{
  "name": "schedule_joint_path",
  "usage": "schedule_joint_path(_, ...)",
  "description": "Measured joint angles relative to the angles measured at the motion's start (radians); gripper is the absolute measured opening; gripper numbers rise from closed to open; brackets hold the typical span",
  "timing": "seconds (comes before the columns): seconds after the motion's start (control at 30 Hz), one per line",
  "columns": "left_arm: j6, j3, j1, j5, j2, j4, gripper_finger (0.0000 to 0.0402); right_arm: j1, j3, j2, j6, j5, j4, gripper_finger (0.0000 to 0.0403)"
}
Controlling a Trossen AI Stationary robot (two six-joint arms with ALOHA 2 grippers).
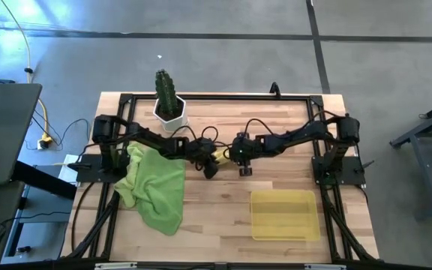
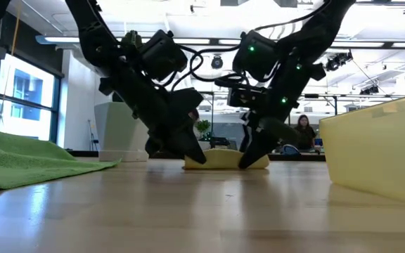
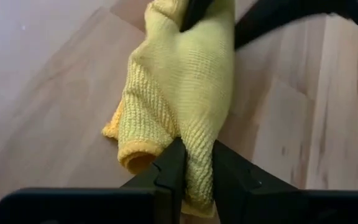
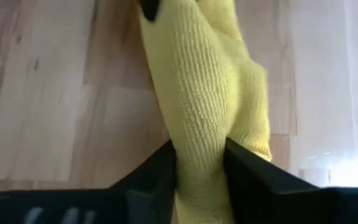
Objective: Roll microfiber towels into tight, uniform cylinder then place into a basket
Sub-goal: Roll the yellow towel, then put the rolled yellow towel into the yellow bin
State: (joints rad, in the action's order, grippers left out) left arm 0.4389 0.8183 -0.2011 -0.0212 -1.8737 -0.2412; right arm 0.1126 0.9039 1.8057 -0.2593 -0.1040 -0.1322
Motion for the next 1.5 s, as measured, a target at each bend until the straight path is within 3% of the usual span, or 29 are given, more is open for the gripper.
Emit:
schedule_joint_path(0.2,-0.054,-0.004,0.007,-0.007,0.075,0.12,0.0085,0.018,0.001,-0.001,0.058,0.019,-0.007,0.0013)
schedule_joint_path(0.37,-0.054,-0.004,0.009,-0.005,0.127,0.281,0.0097,0.018,0.007,-0.001,0.086,0.007,-0.042,0.0015)
schedule_joint_path(0.57,-0.05,-0.002,0.028,0.005,0.158,0.351,0.0093,0.02,0.068,-0.055,0.154,0.004,-0.262,0.0007)
schedule_joint_path(0.97,-0.051,0.0,0.059,0.121,0.158,0.35,0.008,-0.019,0.082,-0.363,0.362,0.01,-0.563,0.0004)
schedule_joint_path(1.13,-0.057,0.0,0.059,0.122,0.158,0.35,0.0078,-0.103,0.073,-0.517,0.416,0.004,-0.661,0.0004)
schedule_joint_path(1.3,-0.066,0.0,0.059,0.143,0.159,0.35,0.0078,-0.259,0.059,-0.603,0.465,-0.002,-0.769,0.0004)
schedule_joint_path(1.5,-0.068,0.0,0.058,0.166,0.159,0.35,0.0078,-0.52,0.059,-0.621,0.587,-0.219,-0.802,0.0005)
